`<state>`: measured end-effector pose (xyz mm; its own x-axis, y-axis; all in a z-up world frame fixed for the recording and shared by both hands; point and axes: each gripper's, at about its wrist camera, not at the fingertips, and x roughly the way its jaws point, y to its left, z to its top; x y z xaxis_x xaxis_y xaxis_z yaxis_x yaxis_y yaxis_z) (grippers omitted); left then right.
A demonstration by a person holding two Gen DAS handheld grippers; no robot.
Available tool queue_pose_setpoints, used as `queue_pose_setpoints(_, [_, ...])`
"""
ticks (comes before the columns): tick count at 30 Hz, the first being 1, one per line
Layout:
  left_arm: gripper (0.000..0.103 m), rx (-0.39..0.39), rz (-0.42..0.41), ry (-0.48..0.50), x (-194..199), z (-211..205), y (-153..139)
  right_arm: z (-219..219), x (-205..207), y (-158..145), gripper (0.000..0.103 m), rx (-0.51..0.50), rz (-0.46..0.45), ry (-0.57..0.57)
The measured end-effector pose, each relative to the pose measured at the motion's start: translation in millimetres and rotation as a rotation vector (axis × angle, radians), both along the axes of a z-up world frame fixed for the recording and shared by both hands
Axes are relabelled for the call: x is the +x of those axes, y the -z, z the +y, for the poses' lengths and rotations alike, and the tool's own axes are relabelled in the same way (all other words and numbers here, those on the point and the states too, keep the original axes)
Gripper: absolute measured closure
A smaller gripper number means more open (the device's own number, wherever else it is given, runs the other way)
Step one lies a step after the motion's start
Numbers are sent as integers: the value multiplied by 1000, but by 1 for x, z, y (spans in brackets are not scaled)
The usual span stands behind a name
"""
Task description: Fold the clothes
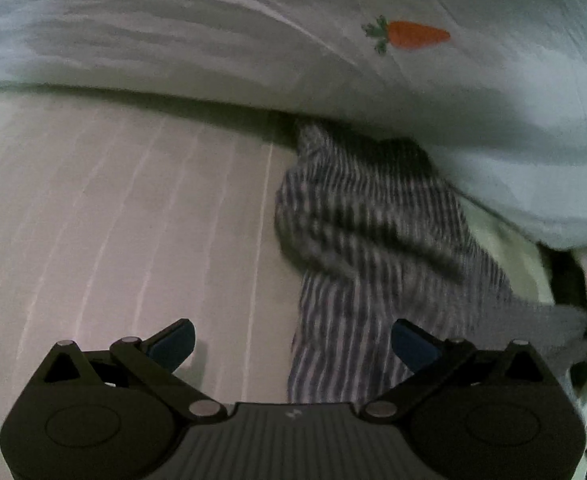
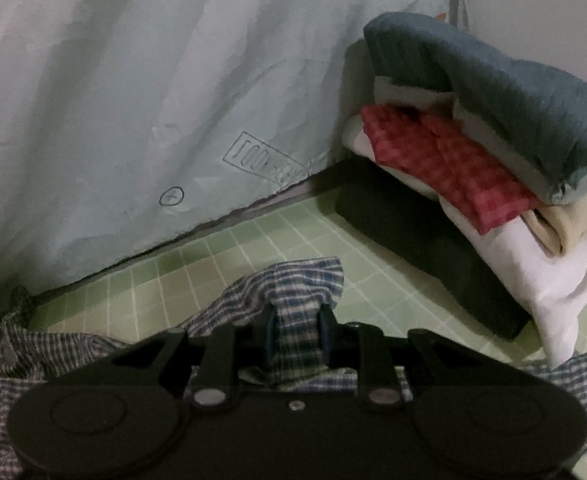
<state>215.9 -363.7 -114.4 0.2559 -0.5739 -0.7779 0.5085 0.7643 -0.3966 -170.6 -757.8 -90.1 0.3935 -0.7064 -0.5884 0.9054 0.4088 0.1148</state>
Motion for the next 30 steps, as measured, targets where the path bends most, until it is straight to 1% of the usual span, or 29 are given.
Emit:
queue_pose_setpoints(2, [4, -21, 2, -21, 17, -12, 6, 0, 3, 2, 79, -17, 29, 3])
queue_pose_setpoints(3, [10, -30, 5, -49, 26, -18, 9, 1, 5, 2, 79, -26, 45, 3])
queue_pose_setpoints(4, [13, -37, 16, -66, 34, -24, 14, 2, 7, 4, 79, -30, 55, 5])
queue_pose_setpoints(5, [21, -43, 33, -75, 41, -29, 18, 3, 8, 5, 79, -32, 61, 8])
queue_pose_setpoints(6, [32, -48, 49, -84, 48, -35, 22, 3, 10, 6, 79, -36, 69, 11])
queue_pose_setpoints(7, [37, -51, 62, -85, 53, -41, 25, 4, 10, 7, 79, -41, 77, 13])
queue_pose_setpoints(8, [47, -52, 73, -80, 57, -45, 28, 5, 11, 8, 79, -45, 86, 14])
queue_pose_setpoints(9, [60, -54, 83, -75, 61, -50, 30, 5, 12, 9, 79, -49, 94, 16])
queue_pose_setpoints(10, [68, -56, 82, -71, 64, -54, 31, 5, 13, 10, 79, -54, 101, 18])
queue_pose_setpoints(11, [84, -59, 74, -66, 67, -58, 31, 5, 14, 11, 79, -59, 105, 20])
queue_pose_setpoints(12, [92, -62, 66, -61, 69, -62, 30, 6, 15, 11, 79, -63, 106, 21])
queue_pose_setpoints(13, [94, -64, 48, -56, 72, -65, 28, 6, 16, 10, 79, -68, 105, 21])
queue_pose_setpoints(16, [96, -71, -9, -43, 80, -74, 16, 8, 18, 9, 79, -84, 99, 21])
queue_pose_setpoints(18, [97, -74, -32, -36, 88, -79, 9, 11, 21, 6, 79, -96, 87, 7])
queue_pose_setpoints(20, [97, -47, -53, -31, 95, -83, 10, 12, 25, 6, 79, -98, 83, -11])
queue_pose_setpoints(23, [97, -10, -36, -49, 103, -81, 23, 9, 31, 12, 79, -80, 93, -20])
queue_pose_setpoints(26, [96, 5, -21, -68, 104, -76, 29, 9, 31, 18, 79, -62, 95, -12])
queue_pose_setpoints(28, [88, 30, -31, -60, 101, -76, 26, 11, 31, 18, 80, -64, 101, -7])
queue_pose_setpoints(29, [82, 51, -44, -48, 99, -78, 22, 13, 31, 17, 80, -68, 103, -5])
queue_pose_setpoints(30, [67, 73, -62, -31, 97, -78, 17, 15, 30, 15, 80, -74, 104, -4])
